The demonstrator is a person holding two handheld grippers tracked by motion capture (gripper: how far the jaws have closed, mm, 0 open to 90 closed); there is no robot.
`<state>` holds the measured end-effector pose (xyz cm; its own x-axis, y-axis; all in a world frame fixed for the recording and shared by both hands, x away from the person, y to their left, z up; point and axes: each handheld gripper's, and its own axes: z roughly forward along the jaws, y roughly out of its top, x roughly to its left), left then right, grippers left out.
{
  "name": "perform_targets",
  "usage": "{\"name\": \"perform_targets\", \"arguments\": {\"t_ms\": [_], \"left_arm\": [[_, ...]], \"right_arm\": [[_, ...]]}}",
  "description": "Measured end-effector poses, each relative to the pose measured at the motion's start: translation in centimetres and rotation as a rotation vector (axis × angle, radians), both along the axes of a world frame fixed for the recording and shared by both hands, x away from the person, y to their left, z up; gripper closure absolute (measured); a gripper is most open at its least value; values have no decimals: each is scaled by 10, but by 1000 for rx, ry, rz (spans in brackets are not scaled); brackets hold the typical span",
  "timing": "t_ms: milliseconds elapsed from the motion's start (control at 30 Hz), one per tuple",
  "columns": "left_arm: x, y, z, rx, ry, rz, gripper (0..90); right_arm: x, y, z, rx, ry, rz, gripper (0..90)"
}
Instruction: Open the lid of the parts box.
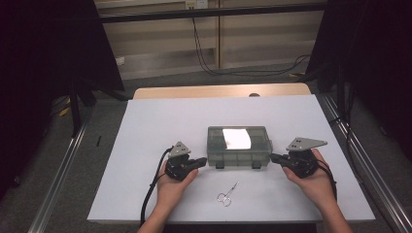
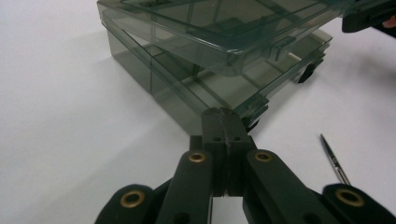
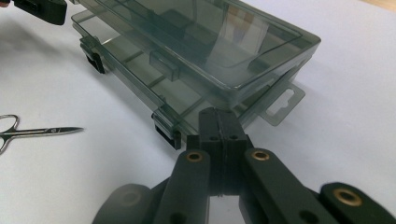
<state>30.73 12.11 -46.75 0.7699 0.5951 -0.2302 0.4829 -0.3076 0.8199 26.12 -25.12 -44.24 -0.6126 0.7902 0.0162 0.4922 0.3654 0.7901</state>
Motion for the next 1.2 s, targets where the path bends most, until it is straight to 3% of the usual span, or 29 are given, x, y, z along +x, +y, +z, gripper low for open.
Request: {"name": "perform_targets", "arguments": {"t_ms": [400,667,1200], "left_arm": [[6,-7,16,-29,-42,13,900],[13,-16,29,-35,-83,19,900],[27,-26,50,-65,-153,83,900]], "right_arm": [[1,2,10,34,-47,-29,900],[4,0,18,81,-92,-87,900],[22,9,37,111,-158,-126,900]]}}
